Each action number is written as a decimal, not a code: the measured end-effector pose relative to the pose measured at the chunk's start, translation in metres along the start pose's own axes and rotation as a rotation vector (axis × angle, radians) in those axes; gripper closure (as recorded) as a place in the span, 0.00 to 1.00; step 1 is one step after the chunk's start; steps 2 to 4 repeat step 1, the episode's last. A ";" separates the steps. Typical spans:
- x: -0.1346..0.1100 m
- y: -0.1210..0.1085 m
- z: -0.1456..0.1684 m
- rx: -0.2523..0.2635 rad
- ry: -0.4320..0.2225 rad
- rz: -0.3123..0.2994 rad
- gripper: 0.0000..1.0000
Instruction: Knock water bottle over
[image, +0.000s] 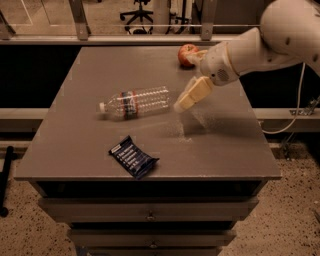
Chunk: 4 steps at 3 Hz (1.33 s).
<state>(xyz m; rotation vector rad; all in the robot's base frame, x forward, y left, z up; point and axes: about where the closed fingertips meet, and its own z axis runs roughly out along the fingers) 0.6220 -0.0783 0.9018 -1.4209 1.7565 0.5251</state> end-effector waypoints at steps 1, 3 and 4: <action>0.013 -0.014 -0.043 0.103 -0.065 0.068 0.00; 0.013 -0.014 -0.043 0.103 -0.065 0.068 0.00; 0.013 -0.014 -0.043 0.103 -0.065 0.068 0.00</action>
Offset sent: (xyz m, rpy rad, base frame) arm 0.0000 0.0000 0.0000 0.0000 0.0000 0.0000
